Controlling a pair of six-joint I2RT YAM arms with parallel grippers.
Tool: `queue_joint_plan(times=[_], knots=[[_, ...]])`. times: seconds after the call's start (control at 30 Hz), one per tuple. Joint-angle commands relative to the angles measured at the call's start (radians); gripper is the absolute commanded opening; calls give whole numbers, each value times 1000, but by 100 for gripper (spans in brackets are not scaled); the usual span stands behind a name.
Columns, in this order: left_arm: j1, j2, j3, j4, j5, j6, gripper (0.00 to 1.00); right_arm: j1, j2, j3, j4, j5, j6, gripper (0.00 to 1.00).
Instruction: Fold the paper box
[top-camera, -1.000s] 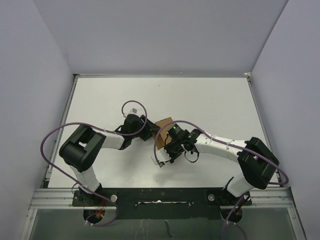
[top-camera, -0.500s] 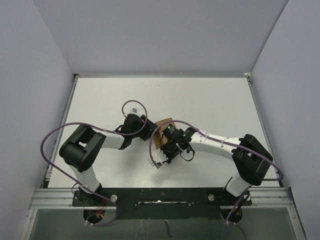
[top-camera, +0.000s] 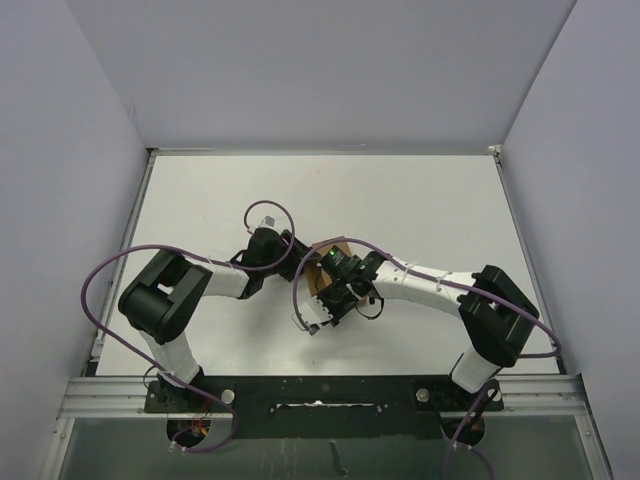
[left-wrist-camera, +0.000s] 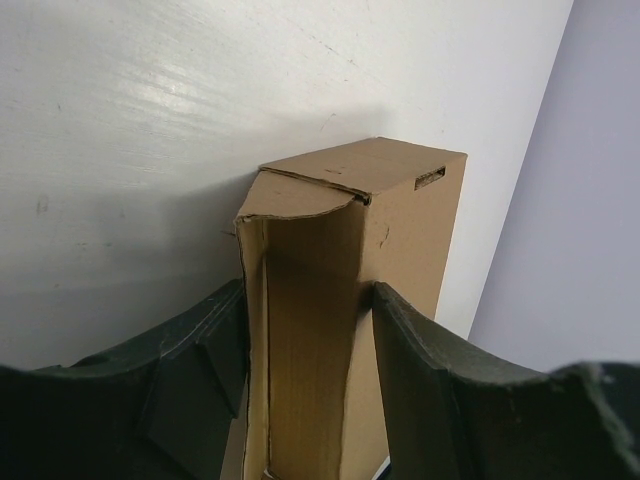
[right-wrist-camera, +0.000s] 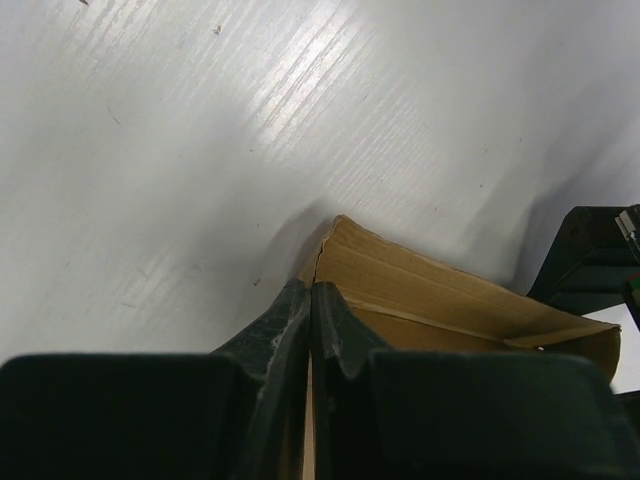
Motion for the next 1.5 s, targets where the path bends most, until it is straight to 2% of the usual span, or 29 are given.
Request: queue_joint_plan(times=[0.0, 0.4, 0.57, 0.73, 0.93, 1.13, 1.3, 1.47], knots=[[-4, 25, 7, -50, 5, 13, 46, 9, 8, 56, 11, -13, -13, 3], [-7, 23, 3, -46, 4, 14, 45, 15, 49, 102, 2, -25, 7, 4], [-4, 9, 3, -38, 14, 20, 46, 8, 34, 80, -3, -39, 12, 14], [0, -38, 3, -57, 18, 34, 49, -36, -66, 59, -38, -174, 13, 29], [13, -80, 4, -88, 13, 45, 55, -203, -201, 28, -103, -421, 17, 47], [24, -105, -16, -76, 21, 51, 66, -515, -199, -39, 3, -635, 294, 53], [27, -151, -27, -74, 23, 69, 69, -596, -135, -34, -15, -619, 353, 62], [29, -196, -48, -86, 27, 100, 70, -650, -54, -11, 29, -625, 545, 63]])
